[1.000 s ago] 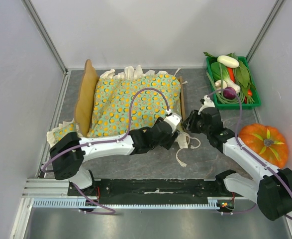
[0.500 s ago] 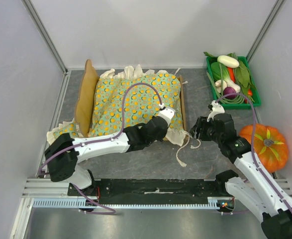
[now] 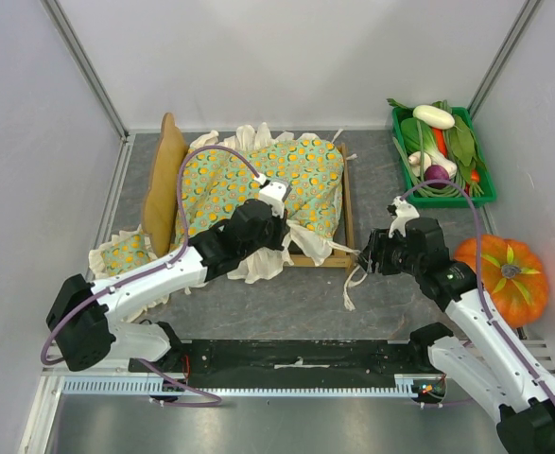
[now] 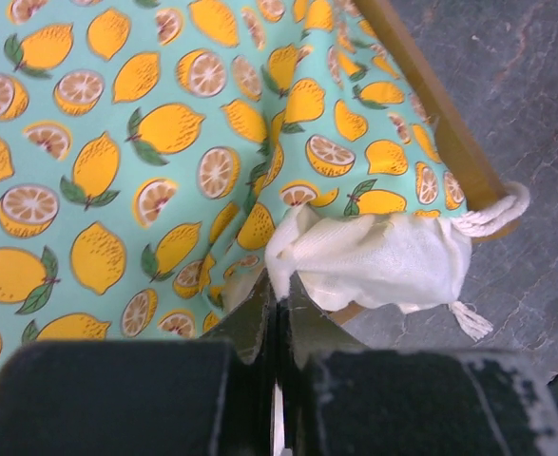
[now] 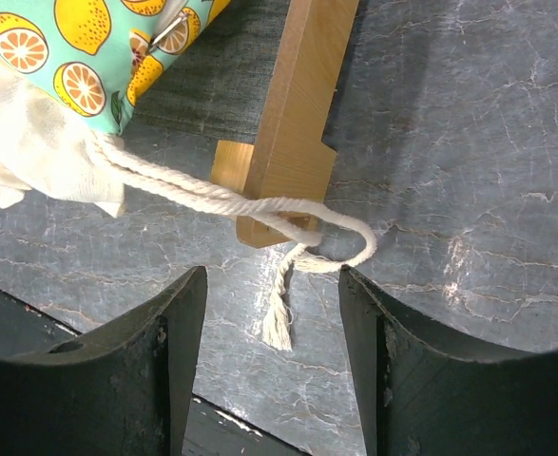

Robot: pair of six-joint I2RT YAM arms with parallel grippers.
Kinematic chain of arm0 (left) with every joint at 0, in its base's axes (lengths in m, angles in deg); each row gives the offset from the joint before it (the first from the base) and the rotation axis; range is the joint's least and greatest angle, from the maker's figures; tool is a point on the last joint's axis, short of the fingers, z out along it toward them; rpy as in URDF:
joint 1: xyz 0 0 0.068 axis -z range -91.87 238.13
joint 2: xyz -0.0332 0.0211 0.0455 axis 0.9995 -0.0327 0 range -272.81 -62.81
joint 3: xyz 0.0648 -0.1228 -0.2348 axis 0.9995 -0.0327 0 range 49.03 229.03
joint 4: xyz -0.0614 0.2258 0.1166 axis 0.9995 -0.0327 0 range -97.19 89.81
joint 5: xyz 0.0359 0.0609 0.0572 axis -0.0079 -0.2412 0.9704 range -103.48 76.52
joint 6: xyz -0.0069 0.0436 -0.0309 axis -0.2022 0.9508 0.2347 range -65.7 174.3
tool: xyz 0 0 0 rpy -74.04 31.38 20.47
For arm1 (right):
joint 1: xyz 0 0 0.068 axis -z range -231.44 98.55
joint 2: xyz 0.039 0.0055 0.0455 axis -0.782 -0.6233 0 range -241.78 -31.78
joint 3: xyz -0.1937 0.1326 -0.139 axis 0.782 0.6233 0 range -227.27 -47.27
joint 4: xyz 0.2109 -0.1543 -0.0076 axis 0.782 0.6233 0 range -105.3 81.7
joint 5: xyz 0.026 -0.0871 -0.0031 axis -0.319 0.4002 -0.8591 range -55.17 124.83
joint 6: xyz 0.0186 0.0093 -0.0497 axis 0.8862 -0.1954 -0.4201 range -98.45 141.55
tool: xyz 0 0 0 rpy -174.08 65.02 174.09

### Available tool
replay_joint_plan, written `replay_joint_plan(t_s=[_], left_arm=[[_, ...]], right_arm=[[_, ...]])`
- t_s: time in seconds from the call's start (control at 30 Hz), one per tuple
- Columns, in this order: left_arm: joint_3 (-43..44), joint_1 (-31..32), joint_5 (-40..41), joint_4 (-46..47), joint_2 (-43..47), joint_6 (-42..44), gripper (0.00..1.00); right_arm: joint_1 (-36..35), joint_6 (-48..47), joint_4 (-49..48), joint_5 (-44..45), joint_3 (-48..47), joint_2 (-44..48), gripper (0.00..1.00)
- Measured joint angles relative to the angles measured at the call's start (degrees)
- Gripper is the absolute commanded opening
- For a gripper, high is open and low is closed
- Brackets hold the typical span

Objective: Set up the pet bed

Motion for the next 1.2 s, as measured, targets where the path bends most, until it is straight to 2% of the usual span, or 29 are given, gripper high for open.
replay_joint_plan(t_s=[0.27, 0.47, 0.83, 1.2], left_arm=[[-3.1, -5.2, -5.2, 0.2, 1.3, -1.9, 0.02], [-3.1, -5.4, -7.2, 0.3, 1.3, -2.2, 0.02], [-3.1, -5.8, -8.7, 0.4, 1.3, -2.4, 0.02], [-3.1, -6.5, -9.3, 0.4, 1.3, -2.8, 0.02]], right_arm=[[0.0, -1.6, -3.0, -1.3, 0.0, -3.5, 0.6], [0.0, -4.3, -4.4, -1.3, -0.8, -9.8, 0.57], [0.0, -5.2, -9.3, -4.9, -1.8, -9.7, 0.59], [-0.3, -7.8, -10.8, -8.5, -3.5, -13.6, 0.51]])
